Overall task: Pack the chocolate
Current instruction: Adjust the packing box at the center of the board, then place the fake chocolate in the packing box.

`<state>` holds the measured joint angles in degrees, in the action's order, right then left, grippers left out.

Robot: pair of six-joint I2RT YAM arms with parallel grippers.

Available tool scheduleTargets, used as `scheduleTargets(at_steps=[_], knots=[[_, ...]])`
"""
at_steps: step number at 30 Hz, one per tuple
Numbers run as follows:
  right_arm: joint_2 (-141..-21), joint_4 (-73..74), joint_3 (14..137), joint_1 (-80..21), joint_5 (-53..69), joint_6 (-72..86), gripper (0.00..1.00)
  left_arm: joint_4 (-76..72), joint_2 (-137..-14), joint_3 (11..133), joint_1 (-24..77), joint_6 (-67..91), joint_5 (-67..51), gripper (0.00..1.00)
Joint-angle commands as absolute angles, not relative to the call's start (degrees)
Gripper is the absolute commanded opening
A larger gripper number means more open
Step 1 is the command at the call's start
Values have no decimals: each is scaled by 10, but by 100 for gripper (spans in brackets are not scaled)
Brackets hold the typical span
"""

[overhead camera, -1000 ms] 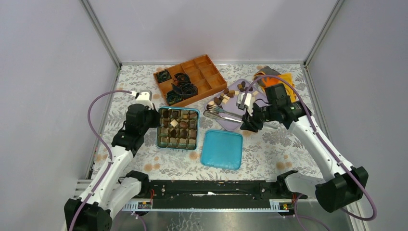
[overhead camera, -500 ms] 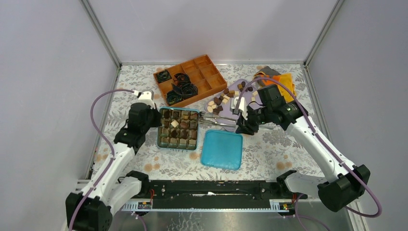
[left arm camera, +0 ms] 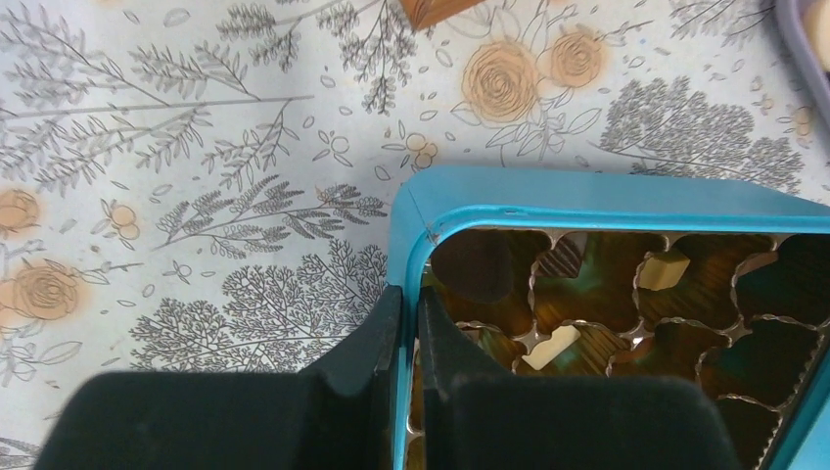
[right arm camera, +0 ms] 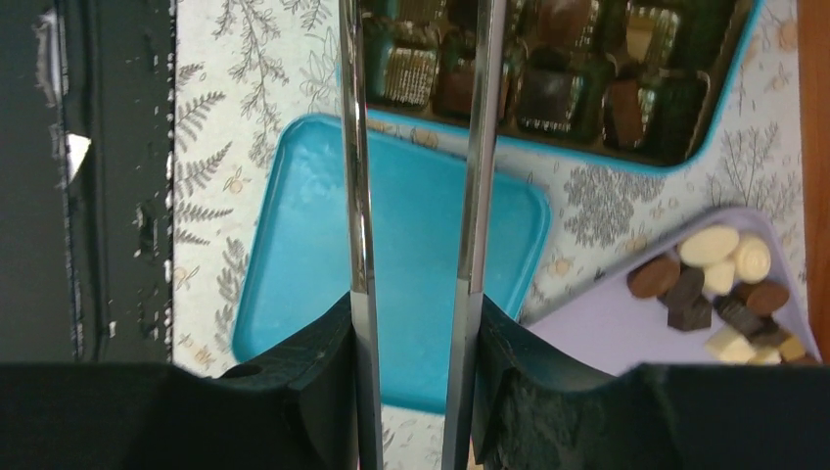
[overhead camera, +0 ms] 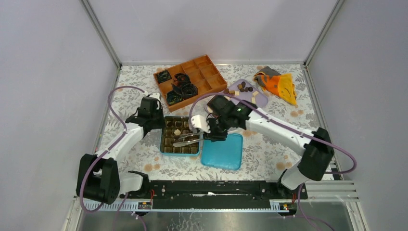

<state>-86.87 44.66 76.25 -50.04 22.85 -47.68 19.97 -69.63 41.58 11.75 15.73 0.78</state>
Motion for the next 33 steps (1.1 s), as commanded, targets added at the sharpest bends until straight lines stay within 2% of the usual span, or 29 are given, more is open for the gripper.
scheduleTargets(at_steps=[1,5,16,24,33], knots=[[-926,403,823,-546,161,-473,0,207,-732,446,107,166,-25,0],[-973,388,857,-558,155,-455,0,214,-749,449,101,168,-30,0],[-1049,392,904,-572,139,-428,1,224,-757,455,93,169,-34,28],[-1075,403,921,-575,138,-417,3,231,-741,457,91,169,-15,37],[-1089,406,925,-578,128,-412,23,212,-672,450,78,167,25,45]])
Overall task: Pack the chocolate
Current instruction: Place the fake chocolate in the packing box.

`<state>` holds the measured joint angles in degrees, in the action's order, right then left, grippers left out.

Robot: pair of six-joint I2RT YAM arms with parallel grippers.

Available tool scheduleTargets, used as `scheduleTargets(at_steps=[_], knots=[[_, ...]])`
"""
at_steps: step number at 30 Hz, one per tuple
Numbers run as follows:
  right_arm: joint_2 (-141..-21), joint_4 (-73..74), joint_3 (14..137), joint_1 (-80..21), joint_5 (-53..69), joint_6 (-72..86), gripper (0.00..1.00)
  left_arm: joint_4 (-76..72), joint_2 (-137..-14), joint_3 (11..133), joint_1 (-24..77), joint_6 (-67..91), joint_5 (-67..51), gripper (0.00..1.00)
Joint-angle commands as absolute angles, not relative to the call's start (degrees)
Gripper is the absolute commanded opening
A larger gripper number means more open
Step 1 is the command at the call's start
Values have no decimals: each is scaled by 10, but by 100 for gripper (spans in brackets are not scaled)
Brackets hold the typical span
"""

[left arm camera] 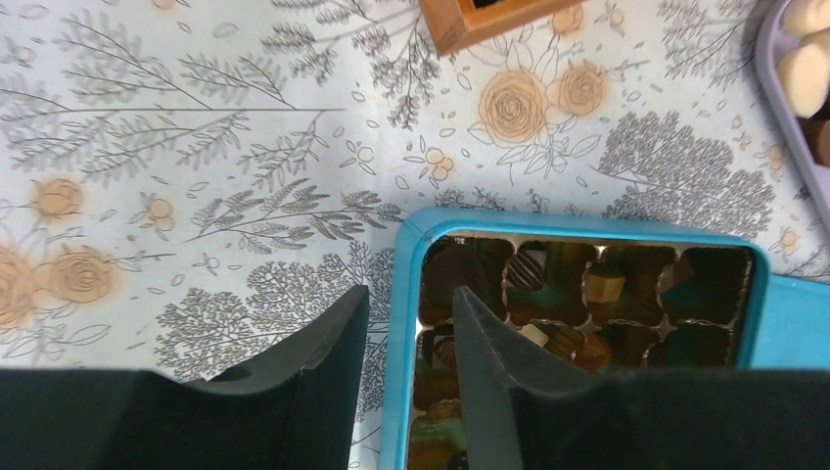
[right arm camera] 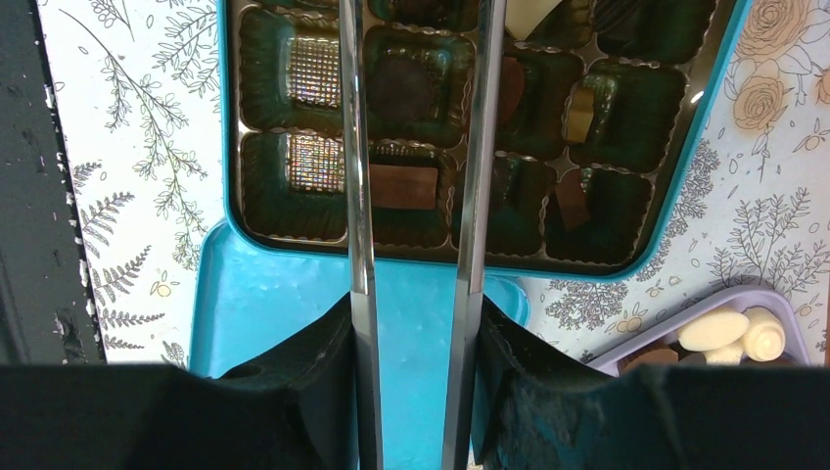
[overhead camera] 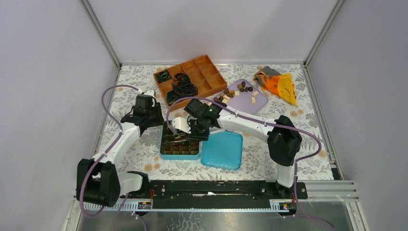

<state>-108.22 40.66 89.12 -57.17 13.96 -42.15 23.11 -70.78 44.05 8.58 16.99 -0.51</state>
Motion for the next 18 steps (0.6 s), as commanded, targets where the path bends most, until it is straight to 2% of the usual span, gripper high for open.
scheduleTargets(at_steps=[1,4,12,18], knots=[[-1090,407,926,-578,127,-411,27,209,-664,450,76,167,28,45],[-1092,410,929,-578,128,-408,36,202,-645,447,73,167,32,46],[-1089,420,941,-578,134,-401,45,181,-583,435,69,165,43,52],[-1075,424,942,-578,136,-401,49,170,-541,426,68,157,55,70]])
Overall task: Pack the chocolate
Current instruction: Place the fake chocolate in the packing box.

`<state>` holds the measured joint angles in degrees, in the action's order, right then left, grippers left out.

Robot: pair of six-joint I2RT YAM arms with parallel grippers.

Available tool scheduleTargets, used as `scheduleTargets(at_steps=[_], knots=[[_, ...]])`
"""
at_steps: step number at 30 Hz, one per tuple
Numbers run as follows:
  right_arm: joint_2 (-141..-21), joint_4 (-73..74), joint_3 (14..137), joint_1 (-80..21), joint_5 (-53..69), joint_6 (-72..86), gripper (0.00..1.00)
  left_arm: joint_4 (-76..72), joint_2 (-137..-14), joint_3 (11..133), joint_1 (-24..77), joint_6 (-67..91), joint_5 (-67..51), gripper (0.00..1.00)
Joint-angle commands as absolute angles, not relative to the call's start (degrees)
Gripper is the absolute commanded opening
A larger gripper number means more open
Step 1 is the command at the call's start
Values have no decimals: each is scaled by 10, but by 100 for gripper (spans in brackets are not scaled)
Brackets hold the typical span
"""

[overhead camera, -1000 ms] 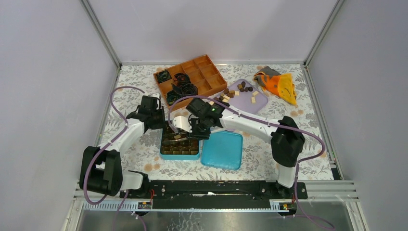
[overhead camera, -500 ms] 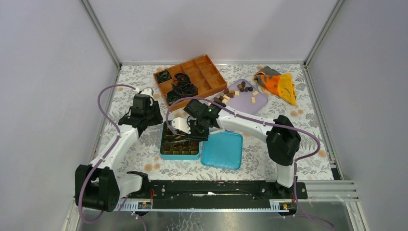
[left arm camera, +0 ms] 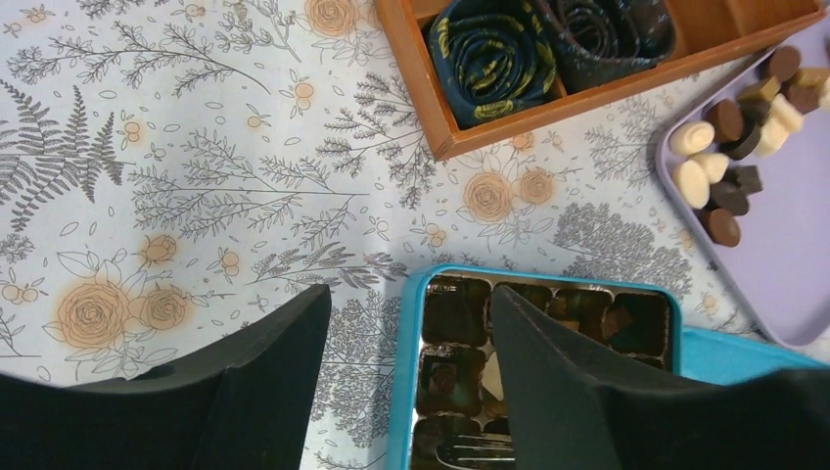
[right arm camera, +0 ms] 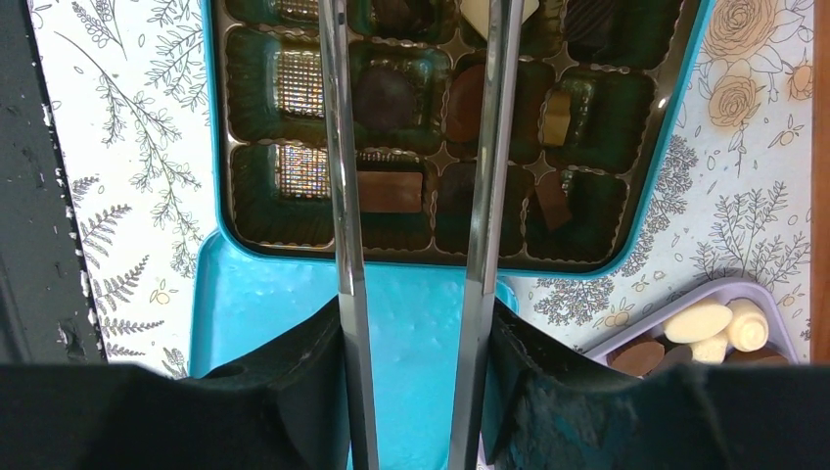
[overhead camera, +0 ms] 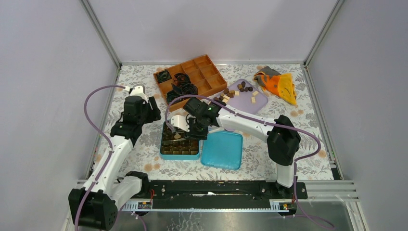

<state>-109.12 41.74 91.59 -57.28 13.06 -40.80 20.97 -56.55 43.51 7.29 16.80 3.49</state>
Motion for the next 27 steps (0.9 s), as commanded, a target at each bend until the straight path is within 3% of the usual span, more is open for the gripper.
scheduleTargets(at_steps=[1,3,5,16,27], knots=[[-1074,425,941,-579,137,-400,49,169,-535,425,67,152,53,73],[-1072,426,940,-579,141,-400,49,169,-529,425,67,144,49,80],[-1067,430,938,-578,143,-401,49,171,-527,424,67,133,38,98],[-933,446,847,-512,211,-444,48,174,-504,422,68,138,47,99],[-775,348,679,-218,320,-393,49,173,-499,418,68,118,-25,99]])
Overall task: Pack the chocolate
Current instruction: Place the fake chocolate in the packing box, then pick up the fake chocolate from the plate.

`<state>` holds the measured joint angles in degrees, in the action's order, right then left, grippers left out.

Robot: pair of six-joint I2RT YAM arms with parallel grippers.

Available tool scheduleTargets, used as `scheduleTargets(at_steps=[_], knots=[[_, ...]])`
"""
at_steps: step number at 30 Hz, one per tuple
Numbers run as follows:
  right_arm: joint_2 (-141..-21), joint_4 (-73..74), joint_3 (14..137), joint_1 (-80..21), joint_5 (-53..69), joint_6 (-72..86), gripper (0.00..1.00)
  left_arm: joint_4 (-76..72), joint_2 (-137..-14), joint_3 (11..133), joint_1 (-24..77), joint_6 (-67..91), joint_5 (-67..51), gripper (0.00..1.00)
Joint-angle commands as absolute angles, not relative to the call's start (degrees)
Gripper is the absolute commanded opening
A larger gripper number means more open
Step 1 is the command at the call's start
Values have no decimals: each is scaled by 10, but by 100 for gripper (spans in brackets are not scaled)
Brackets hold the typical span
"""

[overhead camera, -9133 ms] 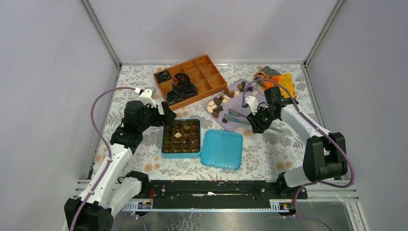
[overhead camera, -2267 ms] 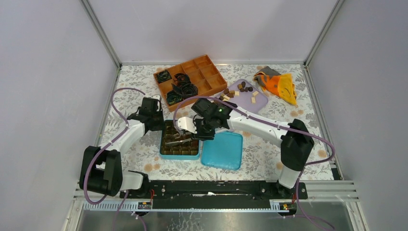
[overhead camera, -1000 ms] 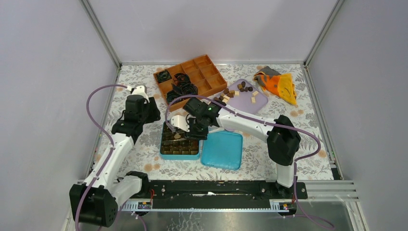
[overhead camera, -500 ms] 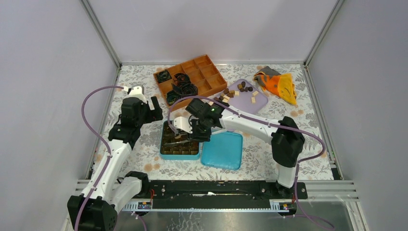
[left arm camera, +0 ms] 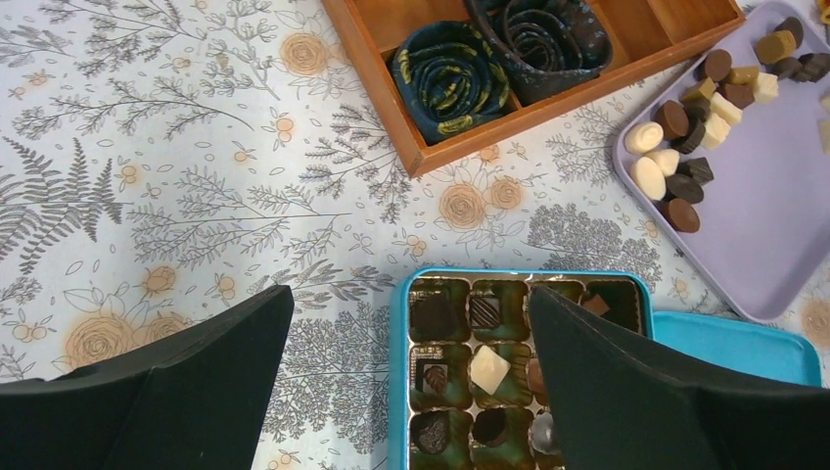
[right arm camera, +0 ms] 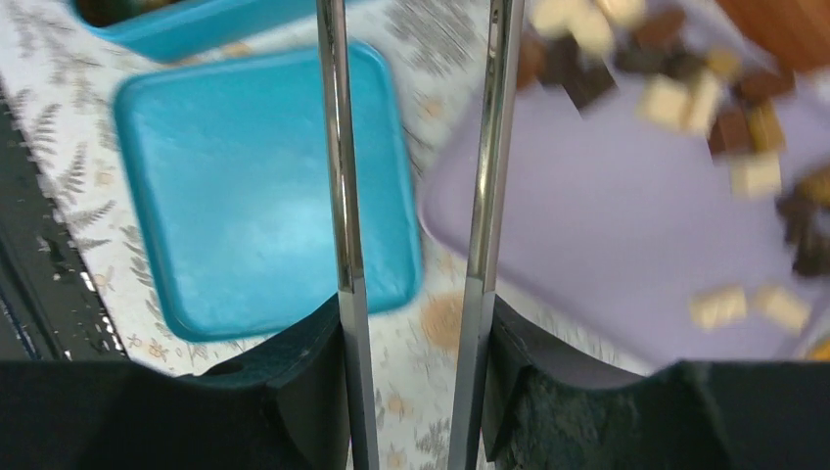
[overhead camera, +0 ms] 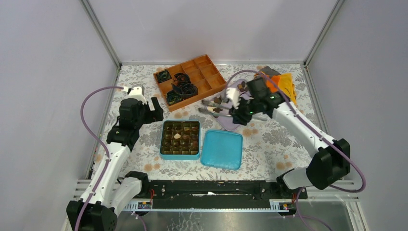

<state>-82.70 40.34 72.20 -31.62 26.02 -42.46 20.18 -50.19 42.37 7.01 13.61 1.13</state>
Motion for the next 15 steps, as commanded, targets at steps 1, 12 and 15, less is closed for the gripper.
scheduleTargets(at_steps=[1,12,15], knots=[[-766,339,665,-191,323,-384,49,172,-500,417,67,117,-32,99],[-754,283,571,-25,205,-331,49,170,-504,417,67,116,-62,99],[-774,274,572,-18,167,-320,49,170,-504,417,67,119,-59,99]])
